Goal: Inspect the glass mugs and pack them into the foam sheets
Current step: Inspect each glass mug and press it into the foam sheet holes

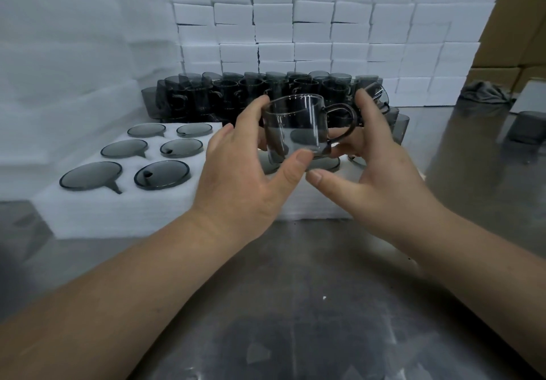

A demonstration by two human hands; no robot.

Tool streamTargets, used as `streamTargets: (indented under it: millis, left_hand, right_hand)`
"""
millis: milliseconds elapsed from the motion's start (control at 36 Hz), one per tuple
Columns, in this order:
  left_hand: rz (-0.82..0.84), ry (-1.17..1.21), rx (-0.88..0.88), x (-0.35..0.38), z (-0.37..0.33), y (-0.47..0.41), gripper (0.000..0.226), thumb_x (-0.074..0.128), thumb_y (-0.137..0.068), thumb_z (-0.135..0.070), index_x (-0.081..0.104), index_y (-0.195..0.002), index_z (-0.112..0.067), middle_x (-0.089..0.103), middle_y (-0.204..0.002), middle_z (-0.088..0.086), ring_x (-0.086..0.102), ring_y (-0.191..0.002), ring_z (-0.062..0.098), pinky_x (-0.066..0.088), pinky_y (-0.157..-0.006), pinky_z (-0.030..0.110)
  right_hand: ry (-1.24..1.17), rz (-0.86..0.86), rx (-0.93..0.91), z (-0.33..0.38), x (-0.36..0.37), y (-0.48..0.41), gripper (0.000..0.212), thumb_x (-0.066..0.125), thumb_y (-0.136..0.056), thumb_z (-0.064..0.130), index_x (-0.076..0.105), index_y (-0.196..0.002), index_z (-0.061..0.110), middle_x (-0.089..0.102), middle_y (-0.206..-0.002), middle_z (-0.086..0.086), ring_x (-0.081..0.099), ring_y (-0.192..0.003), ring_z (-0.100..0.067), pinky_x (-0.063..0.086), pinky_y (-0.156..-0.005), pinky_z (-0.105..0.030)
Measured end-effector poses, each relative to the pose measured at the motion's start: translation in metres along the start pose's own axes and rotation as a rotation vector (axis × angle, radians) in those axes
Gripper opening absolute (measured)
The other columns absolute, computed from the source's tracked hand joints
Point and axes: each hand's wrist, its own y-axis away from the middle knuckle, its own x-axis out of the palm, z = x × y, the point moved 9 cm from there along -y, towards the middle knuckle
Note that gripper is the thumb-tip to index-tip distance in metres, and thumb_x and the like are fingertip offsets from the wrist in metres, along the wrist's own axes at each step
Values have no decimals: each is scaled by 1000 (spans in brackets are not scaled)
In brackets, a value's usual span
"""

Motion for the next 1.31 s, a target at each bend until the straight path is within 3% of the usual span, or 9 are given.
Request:
streamTargets:
  millis: [111,278,389,611,806,945,1084,1223,1306]
  left_hand:
    - [-13,52,51,-1,-3,2,79,35,-79,-70,32,-135,-13,64,-104,0,56,-106,25,44,-89,50]
    - [-13,70,132,-1,-13,4,82,25,-82,-72,31,-131,-7,59,-94,-20,58,-102,26,41,-90,55]
    - [-31,65,155,-1,-15,4,62,33,-88,-49,32,-130,-3,56,-86,-23,57,-91,16,41,-88,56]
    - [-9,79,141,-2,-16,5,58,24,-88,-40,37,-129,-1,65,-98,-2,56,-105,31,40,-92,52]
    - [-49,12,104,-5,-15,3,54,26,-86,-38,43,-126,-6,58,-97,-7,55,-97,25,39,-91,51]
    - [-24,7,90,-6,-17,3,54,30,-84,-41,40,-129,-13,47,-106,-20,52,-102,14,39,-95,50]
    - [12,-7,59,-4,-20,4,60,44,-73,-55,14,-124,-50,44,-115,-27,52,-107,7,40,-98,35]
    - [44,-106,116,2,-25,5,77,57,-67,-53,14,-132,-47,41,-122,-18,46,-118,8,38,-103,36]
    - [83,-117,145,7,-24,5,72,56,-71,-51,18,-133,-45,36,-126,-17,45,-114,5,35,-99,16]
  right_hand:
    - [6,21,11,1,1,1,111,57,-54,67,2,-146,38,54,-106,28,52,-108,2,42,-96,-31]
    - [9,30,-14,1,4,0,103,62,-52,63,16,-141,43,46,-99,39,46,-97,23,37,-84,-5]
    - [-6,-30,-49,4,2,0,91,68,-56,61,30,-135,38,48,-100,36,50,-108,8,42,-92,-20]
    - [-77,-114,-125,13,-8,1,57,70,-62,45,33,-106,48,50,-102,32,47,-106,15,36,-89,-5]
    - [-31,-187,-181,20,-16,2,53,71,-68,41,35,-104,55,52,-107,27,51,-107,6,37,-91,-11]
    - [15,-204,-137,16,-17,2,60,70,-67,38,45,-122,35,53,-114,17,52,-111,0,40,-95,-17]
    - [122,-204,-183,22,-17,2,64,66,-70,31,47,-131,24,47,-121,11,45,-112,2,32,-95,-7]
    - [177,-164,-240,27,-12,4,67,65,-69,26,46,-133,21,39,-121,7,35,-104,10,27,-91,2]
    - [197,-163,-271,30,-13,3,70,65,-70,22,44,-136,13,44,-125,-5,38,-110,-1,29,-94,-5]
